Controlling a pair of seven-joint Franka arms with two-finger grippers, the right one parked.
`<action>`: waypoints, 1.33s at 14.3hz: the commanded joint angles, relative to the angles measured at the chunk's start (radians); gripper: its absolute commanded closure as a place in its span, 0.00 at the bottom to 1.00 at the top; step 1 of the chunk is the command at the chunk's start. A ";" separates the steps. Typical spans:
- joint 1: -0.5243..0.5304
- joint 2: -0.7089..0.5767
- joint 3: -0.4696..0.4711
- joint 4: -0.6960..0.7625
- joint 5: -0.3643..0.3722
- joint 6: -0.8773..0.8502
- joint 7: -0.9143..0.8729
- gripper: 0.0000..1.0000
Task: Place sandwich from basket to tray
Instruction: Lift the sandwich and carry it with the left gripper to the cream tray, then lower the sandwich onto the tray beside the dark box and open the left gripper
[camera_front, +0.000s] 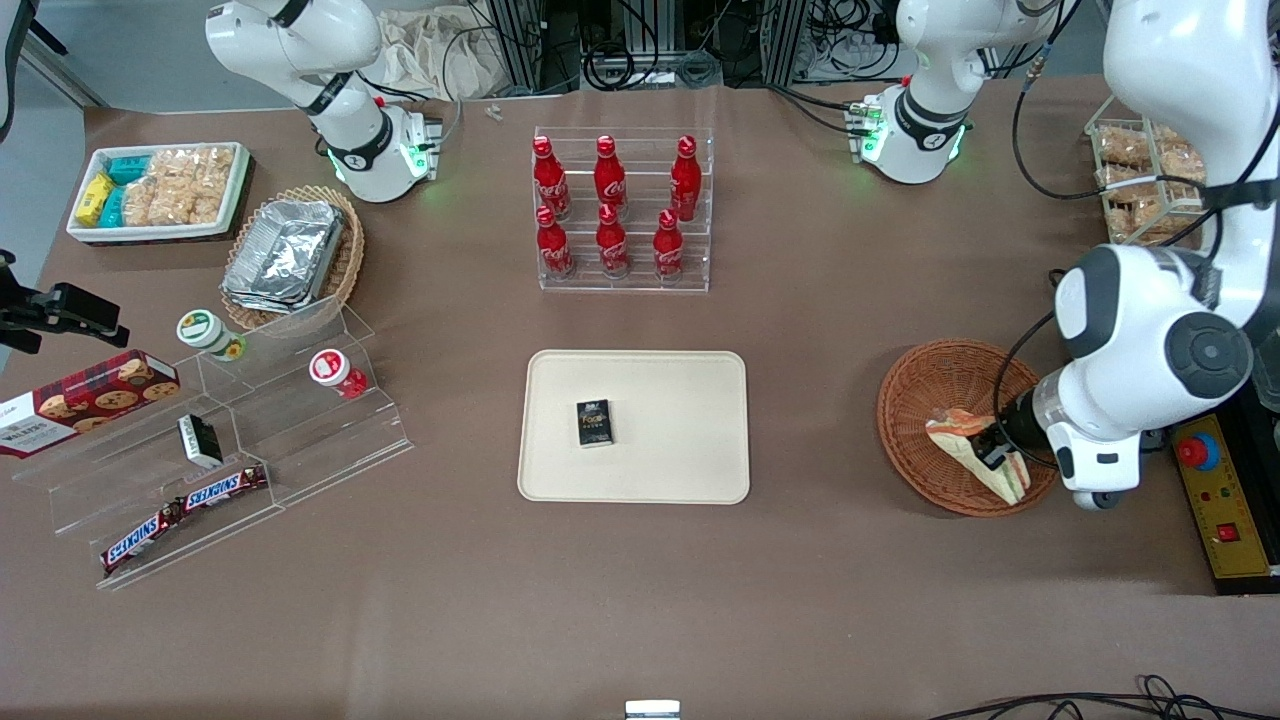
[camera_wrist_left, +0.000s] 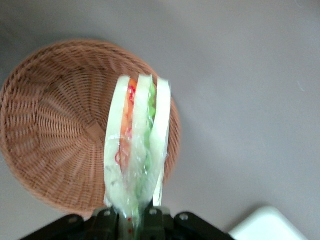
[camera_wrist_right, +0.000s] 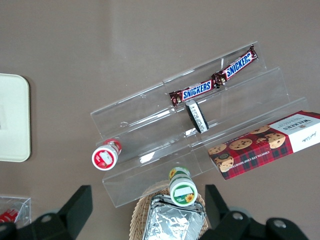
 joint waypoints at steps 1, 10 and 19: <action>-0.011 0.100 -0.123 0.196 0.034 -0.126 0.095 1.00; -0.272 0.293 -0.214 0.215 0.127 -0.102 0.108 1.00; -0.387 0.443 -0.174 0.221 0.203 0.088 0.001 0.63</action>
